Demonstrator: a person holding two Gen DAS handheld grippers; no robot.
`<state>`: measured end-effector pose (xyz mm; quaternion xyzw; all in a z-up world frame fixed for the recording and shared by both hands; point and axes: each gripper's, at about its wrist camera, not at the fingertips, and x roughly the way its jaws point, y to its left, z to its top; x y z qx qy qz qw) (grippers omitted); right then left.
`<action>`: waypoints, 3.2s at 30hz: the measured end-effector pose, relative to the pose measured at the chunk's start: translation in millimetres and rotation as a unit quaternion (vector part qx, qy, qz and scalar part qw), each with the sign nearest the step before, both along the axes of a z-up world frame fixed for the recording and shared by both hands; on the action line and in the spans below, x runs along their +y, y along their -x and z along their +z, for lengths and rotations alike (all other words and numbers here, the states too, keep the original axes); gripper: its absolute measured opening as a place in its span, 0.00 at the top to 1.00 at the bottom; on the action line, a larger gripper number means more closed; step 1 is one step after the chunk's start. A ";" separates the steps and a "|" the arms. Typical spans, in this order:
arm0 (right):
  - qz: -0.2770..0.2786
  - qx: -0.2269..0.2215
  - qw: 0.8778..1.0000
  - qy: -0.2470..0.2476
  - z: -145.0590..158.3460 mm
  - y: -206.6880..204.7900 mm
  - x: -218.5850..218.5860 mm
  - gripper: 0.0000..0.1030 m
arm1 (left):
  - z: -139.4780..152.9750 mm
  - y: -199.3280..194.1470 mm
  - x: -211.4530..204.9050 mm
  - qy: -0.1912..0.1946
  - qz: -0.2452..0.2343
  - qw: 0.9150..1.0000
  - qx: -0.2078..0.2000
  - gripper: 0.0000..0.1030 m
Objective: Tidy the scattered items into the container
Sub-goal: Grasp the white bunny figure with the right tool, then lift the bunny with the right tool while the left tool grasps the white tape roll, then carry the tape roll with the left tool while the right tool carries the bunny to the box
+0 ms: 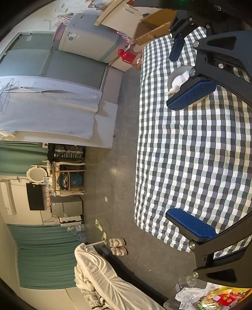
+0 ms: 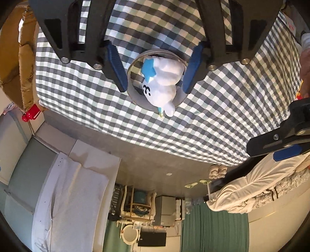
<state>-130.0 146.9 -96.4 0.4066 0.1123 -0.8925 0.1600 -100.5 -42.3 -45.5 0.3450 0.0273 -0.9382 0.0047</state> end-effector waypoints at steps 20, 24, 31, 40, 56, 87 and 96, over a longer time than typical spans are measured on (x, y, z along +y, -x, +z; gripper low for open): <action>-0.011 -0.030 0.999 0.010 -8.4 13.4 2.4 0.59 | -20.5 10.8 15.5 -0.001 -0.033 0.999 -0.026 0.00; -0.013 -0.011 1.000 0.026 7.9 6.0 8.3 0.59 | -21.8 10.6 21.4 0.001 -0.039 0.999 -0.027 0.00; -0.028 0.010 0.999 0.037 25.6 -3.6 20.9 0.59 | -25.5 15.1 39.6 0.009 -0.057 0.998 -0.035 0.00; -0.055 0.026 0.997 0.046 38.3 -7.9 47.3 0.59 | -39.6 23.5 75.9 0.003 -0.097 0.994 -0.054 0.00; -0.088 0.038 0.994 0.048 44.4 -17.9 73.2 0.59 | -69.0 41.0 118.4 0.010 -0.129 0.987 -0.093 0.08; -0.147 0.087 0.984 0.053 82.1 -52.1 135.3 0.59 | -24.2 28.0 148.0 -0.005 -0.157 0.985 -0.065 0.94; -0.172 0.122 0.976 0.048 107.6 -67.4 152.5 0.59 | 20.6 12.7 142.6 -0.034 -0.141 0.989 -0.009 0.93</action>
